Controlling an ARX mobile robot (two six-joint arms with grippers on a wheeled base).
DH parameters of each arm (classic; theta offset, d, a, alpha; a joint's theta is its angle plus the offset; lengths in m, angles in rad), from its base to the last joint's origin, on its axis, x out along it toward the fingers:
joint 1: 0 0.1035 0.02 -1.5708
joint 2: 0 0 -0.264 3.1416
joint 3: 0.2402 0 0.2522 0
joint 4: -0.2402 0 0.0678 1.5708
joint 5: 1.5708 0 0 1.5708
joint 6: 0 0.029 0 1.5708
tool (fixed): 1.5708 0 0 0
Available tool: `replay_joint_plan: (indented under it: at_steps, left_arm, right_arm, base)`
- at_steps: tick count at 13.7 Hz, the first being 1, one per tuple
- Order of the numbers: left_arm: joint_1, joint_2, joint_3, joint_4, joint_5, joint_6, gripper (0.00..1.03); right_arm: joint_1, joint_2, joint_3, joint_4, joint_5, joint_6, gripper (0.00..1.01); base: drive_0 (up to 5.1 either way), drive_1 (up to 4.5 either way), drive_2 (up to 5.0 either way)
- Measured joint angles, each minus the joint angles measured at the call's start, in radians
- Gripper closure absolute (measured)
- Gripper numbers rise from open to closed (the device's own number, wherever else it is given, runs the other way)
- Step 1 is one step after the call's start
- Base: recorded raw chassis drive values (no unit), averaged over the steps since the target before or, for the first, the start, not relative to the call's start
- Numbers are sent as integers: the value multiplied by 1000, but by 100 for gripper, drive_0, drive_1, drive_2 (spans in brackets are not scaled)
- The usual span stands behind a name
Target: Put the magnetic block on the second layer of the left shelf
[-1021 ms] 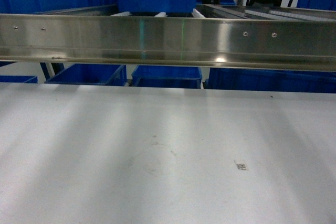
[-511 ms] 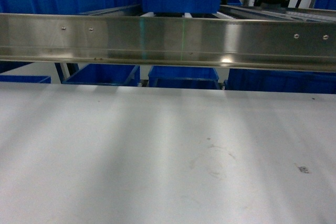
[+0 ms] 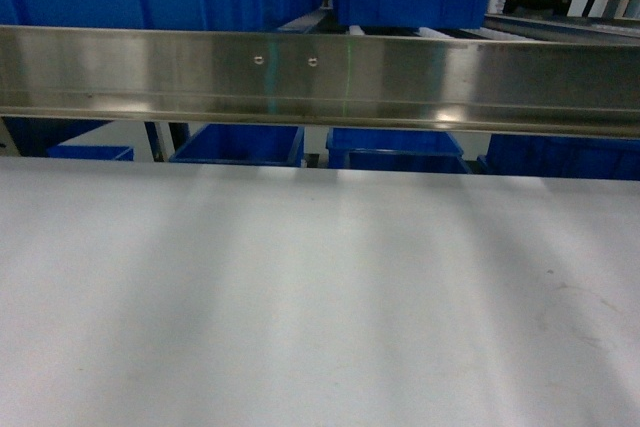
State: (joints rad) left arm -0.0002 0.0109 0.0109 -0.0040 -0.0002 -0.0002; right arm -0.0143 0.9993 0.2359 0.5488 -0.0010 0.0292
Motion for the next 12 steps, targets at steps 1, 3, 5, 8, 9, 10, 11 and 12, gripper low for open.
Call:
replay_joint_plan:
  at_steps: [1, 3, 5, 8, 9, 10, 11, 12]
  left_arm:
    - [0, 0, 0, 0, 0, 0, 5]
    - [0, 0, 0, 0, 0, 0, 5]
    - [0, 0, 0, 1, 0, 0, 5]
    - [0, 0, 0, -1, 0, 0, 5]
    - [0, 0, 0, 2, 0, 0, 5]
    - [0, 0, 0, 2, 0, 0, 5]
    - [0, 0, 0, 1, 0, 0, 5]
    - [0, 0, 0, 1, 0, 0, 5]
  right_arm:
    - [0, 0, 0, -1, 0, 0, 68]
    - [1, 0, 0, 0, 0, 0, 68]
    - [0, 0, 0, 0, 0, 0, 68]
    - [0, 0, 0, 0, 0, 0, 68]
    - [0, 0, 0, 2, 0, 0, 68]
    - [0, 0, 0, 1, 0, 0, 68]
    - [0, 0, 0, 1, 0, 0, 68]
    - [0, 0, 0, 0, 0, 0, 68]
  base:
    - [0, 0, 0]
    - [0, 0, 0]
    - [0, 0, 0]
    - [0, 0, 0]
    - [0, 0, 0]
    - [0, 0, 0]
    - [-506, 239, 239]
    - [-506, 239, 239]
